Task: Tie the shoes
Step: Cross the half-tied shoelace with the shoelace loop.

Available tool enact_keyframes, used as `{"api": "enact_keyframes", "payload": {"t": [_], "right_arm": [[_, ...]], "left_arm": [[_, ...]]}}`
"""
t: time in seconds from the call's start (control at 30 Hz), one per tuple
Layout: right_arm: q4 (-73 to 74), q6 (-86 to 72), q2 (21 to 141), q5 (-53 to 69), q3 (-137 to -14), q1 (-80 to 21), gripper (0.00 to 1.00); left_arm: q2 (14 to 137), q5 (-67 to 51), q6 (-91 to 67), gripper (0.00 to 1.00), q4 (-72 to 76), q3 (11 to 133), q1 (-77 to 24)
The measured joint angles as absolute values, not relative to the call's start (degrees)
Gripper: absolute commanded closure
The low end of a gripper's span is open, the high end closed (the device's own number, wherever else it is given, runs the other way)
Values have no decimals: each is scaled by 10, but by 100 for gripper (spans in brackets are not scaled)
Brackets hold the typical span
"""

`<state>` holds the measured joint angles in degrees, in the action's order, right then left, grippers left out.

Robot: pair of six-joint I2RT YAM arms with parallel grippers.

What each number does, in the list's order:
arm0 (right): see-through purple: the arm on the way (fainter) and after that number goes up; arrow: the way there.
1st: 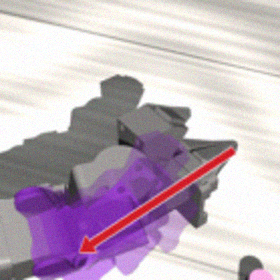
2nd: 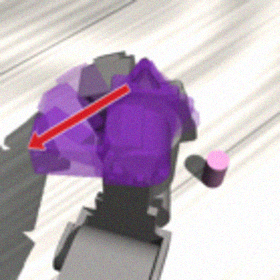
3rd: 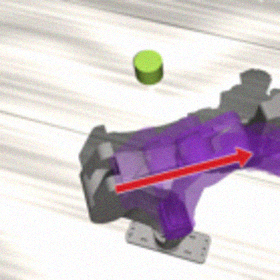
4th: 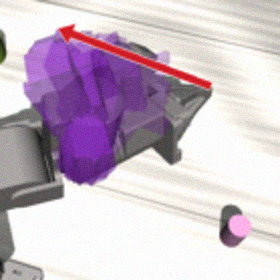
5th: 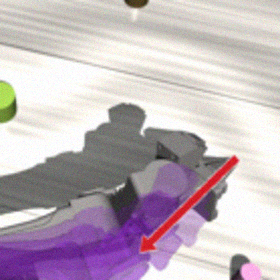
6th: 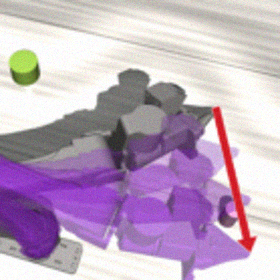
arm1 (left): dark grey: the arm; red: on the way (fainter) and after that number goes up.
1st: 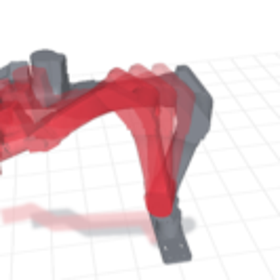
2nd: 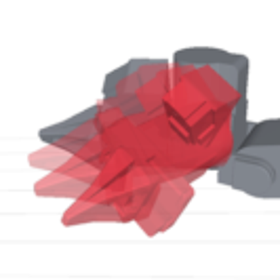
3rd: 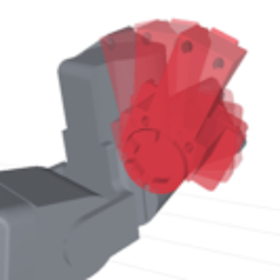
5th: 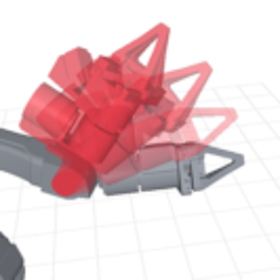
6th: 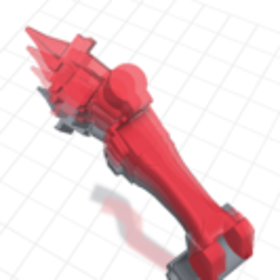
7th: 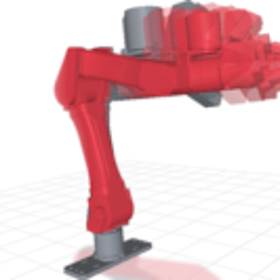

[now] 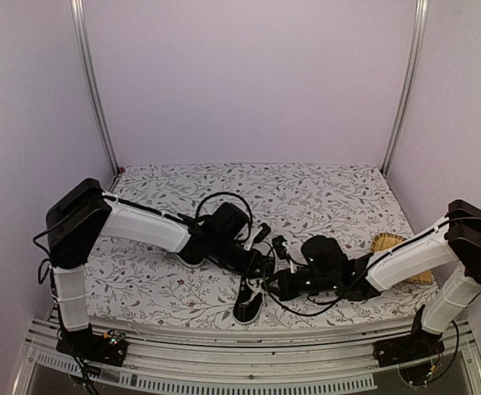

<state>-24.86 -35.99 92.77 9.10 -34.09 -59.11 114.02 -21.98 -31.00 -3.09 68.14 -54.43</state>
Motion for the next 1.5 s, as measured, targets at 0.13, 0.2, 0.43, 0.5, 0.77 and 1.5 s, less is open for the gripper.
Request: {"api": "enact_keyframes", "payload": {"t": [0.13, 0.2, 0.43, 0.5, 0.77, 1.5], "right_arm": [[-251, -361, 928, 91, -341, -591, 98], [-253, -362, 928, 91, -341, -591, 98], [-257, -363, 927, 91, -336, -591, 98], [-258, -363, 927, 92, -336, -591, 98], [-263, -363, 927, 99, -335, -591, 98], [-266, -363, 927, 100, -333, -591, 98]], "left_arm": [[1134, -194, -307, 100, -38, 680, -553], [1115, -173, -306, 100, -38, 666, -559], [996, -125, -343, 86, 13, 548, -585], [985, -125, -355, 84, 30, 527, -586], [979, -108, -378, 66, 43, 501, -586], [1024, -153, -345, 62, 29, 575, -561]]}}
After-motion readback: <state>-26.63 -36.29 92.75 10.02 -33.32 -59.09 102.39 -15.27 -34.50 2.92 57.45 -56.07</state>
